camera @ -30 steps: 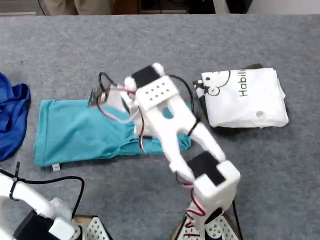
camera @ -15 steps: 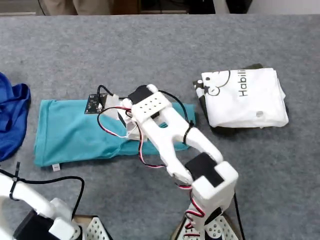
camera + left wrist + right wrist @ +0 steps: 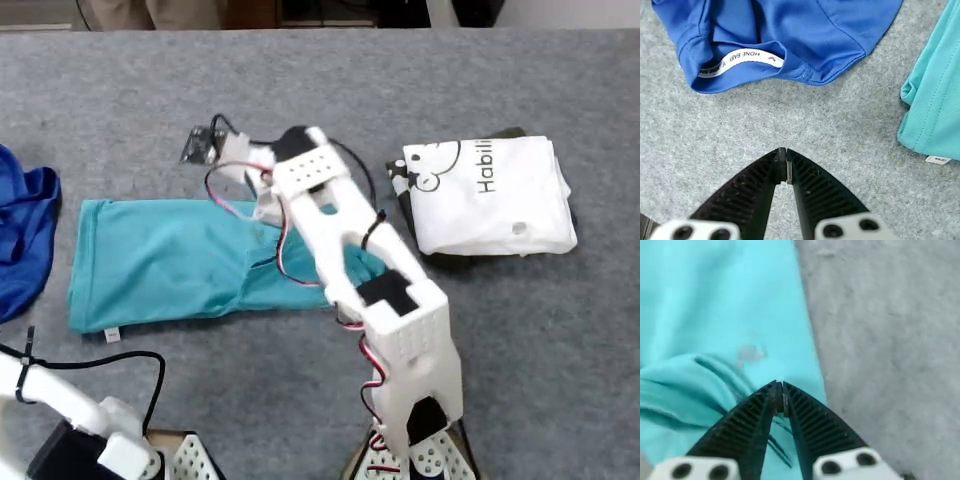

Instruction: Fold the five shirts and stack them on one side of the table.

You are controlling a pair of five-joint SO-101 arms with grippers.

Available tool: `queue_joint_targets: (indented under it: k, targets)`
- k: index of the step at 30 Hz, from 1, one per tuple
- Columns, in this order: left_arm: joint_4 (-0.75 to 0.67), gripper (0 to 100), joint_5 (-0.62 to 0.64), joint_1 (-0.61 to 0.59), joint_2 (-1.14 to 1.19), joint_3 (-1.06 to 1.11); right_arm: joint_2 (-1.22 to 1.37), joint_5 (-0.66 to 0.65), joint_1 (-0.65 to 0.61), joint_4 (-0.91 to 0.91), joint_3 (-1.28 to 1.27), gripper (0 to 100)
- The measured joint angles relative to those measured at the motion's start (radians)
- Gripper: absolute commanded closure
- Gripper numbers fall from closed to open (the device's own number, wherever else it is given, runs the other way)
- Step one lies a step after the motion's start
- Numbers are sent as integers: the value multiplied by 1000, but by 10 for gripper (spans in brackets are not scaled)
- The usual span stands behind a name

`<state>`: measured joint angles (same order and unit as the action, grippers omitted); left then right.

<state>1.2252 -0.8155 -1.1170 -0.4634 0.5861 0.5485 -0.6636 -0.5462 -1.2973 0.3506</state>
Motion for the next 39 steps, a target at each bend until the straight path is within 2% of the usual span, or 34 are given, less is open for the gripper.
queue_joint_targets:
  k: [6,11,16,19,24,29,34,39]
  targets:
    - [0,980,0,0,0,0,2,0,-28,-334,203,988]
    - [0,980,0,0,0,0,2,0,-92,-459,249,997]
    - [0,980,0,0,0,0,2,0,-163,-454,229,997]
    - [0,980,0,0,0,0,2,0,-193,-384,161,997]
    - [0,980,0,-3,0,0,52,2,-173,-167,11,997]
    - [0,980,0,-25,0,0,157,40,-92,3,-2,997]
    - [0,980,0,-25,0,0,178,127,-63,-32,153,997]
    - [0,980,0,-25,0,-37,178,137,-74,-233,414,997]
